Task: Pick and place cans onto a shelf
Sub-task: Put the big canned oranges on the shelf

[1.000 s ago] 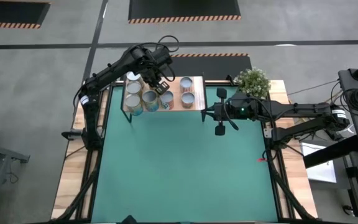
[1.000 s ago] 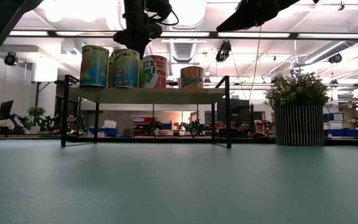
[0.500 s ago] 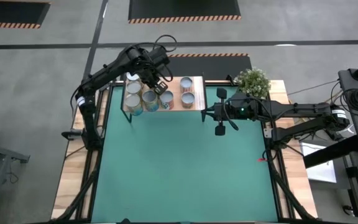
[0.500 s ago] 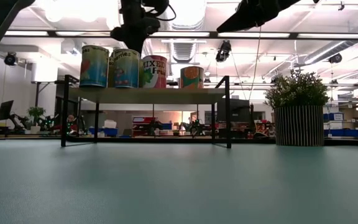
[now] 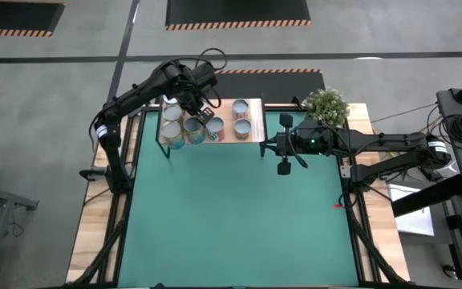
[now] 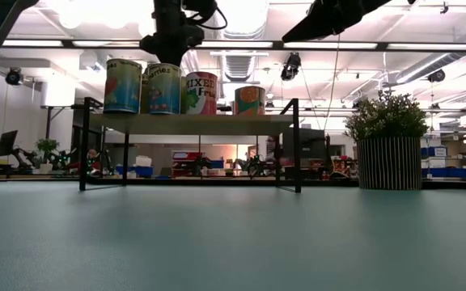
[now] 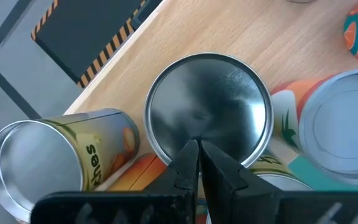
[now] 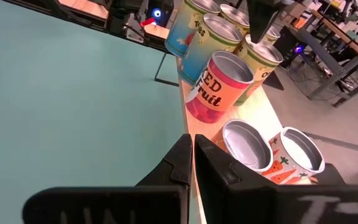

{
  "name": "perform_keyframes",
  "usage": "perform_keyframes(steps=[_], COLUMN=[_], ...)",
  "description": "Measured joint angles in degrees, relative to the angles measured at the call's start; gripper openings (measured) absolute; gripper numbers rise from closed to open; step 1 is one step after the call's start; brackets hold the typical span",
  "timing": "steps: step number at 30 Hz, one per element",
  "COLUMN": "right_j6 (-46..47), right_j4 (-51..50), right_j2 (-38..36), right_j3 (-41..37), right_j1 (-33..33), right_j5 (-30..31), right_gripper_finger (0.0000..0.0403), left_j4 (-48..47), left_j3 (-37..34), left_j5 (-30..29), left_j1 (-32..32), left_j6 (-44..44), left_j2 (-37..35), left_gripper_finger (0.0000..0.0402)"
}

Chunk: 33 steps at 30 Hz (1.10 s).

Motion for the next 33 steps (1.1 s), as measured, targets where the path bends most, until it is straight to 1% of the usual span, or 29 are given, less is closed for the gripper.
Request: perform_keyframes(steps=[5, 10, 16, 21, 33], right_j6=[-0.02, -0.04, -0.04, 0.04, -0.01], right_j4=[0.0, 0.0, 0.0, 0.0, -0.02], right_j2=[0.0, 0.0, 0.0, 0.0, 0.0], right_j3=[0.0, 0.0, 0.0, 0.0, 0.0], right_j1=[0.01, 0.0, 0.02, 0.02, 0.02], right_j5=[0.0, 0.0, 0.0, 0.0, 0.0], right_gripper_finger=[0.0009, 0.0009, 0.0009, 0.0009, 0.0009], left_j4=[0.07, 2.05, 2.95, 4.47, 2.07], left_j3=[0.0, 0.0, 0.0, -0.89, -2.36], left_j5=[-0.02, -0.02, -0.02, -1.39, -2.36], left_j1=[-0.05, -0.31, -0.63, -0.61, -0.63], left_j6=[-0.25, -0.27, 1.08, 1.76, 0.44], left_j2=[-0.07, -0.11, 0.09, 0.5, 0.24], left_gripper_finger=[0.0, 0.0, 0.0, 0.0, 0.0])
